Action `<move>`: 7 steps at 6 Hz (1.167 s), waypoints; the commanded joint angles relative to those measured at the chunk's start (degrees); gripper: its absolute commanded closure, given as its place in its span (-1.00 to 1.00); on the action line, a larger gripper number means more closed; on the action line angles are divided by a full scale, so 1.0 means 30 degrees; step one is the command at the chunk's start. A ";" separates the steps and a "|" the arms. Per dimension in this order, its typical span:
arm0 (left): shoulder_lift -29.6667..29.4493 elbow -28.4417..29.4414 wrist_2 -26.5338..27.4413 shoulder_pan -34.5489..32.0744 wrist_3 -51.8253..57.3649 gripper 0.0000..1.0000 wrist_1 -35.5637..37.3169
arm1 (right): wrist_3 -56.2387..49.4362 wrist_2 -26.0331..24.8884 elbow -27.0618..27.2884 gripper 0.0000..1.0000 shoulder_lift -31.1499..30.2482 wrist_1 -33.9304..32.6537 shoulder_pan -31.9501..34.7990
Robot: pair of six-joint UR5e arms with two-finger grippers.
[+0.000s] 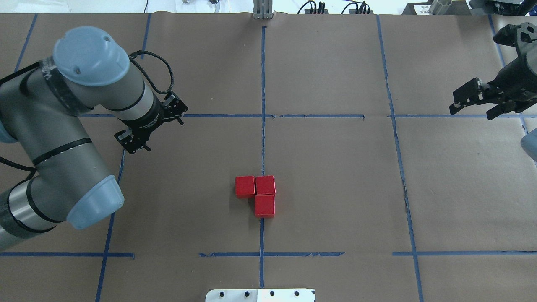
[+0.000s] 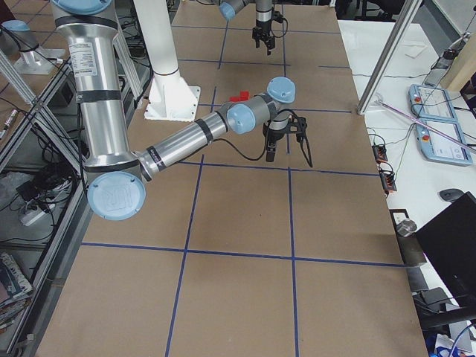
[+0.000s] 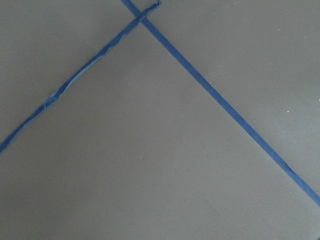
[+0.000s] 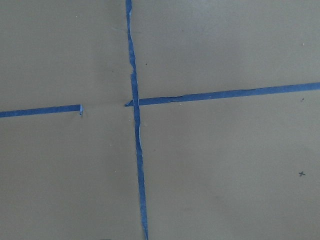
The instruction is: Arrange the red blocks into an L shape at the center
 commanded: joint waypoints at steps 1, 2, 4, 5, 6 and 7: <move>0.1419 -0.0040 -0.0990 -0.1667 0.4831 -1.00 0.0021 | -0.1966 0.0331 -0.0290 -1.00 -0.0639 -0.0018 0.1176; 0.2412 -0.0040 -0.1020 -0.2487 0.7495 -1.00 0.0021 | -0.3310 0.0389 -0.0843 -1.00 -0.0903 -0.0018 0.1791; 0.3704 0.0018 -0.1545 -0.4156 1.1629 -1.00 0.0021 | -0.3997 0.0477 -0.1462 -1.00 -0.0905 0.0011 0.2612; 0.4436 0.0193 -0.2417 -0.5325 1.4524 -1.00 0.0021 | -0.4375 0.0623 -0.2218 -1.00 -0.0992 0.0011 0.3343; 0.4820 0.0571 -0.2513 -0.6642 1.6845 -1.00 0.0108 | -0.5771 0.0711 -0.2545 -1.00 -0.1515 -0.0018 0.4017; 0.5491 0.1300 -0.2514 -0.7844 1.9275 -1.00 0.0022 | -0.6684 0.0741 -0.3360 -1.00 -0.1549 0.0011 0.4807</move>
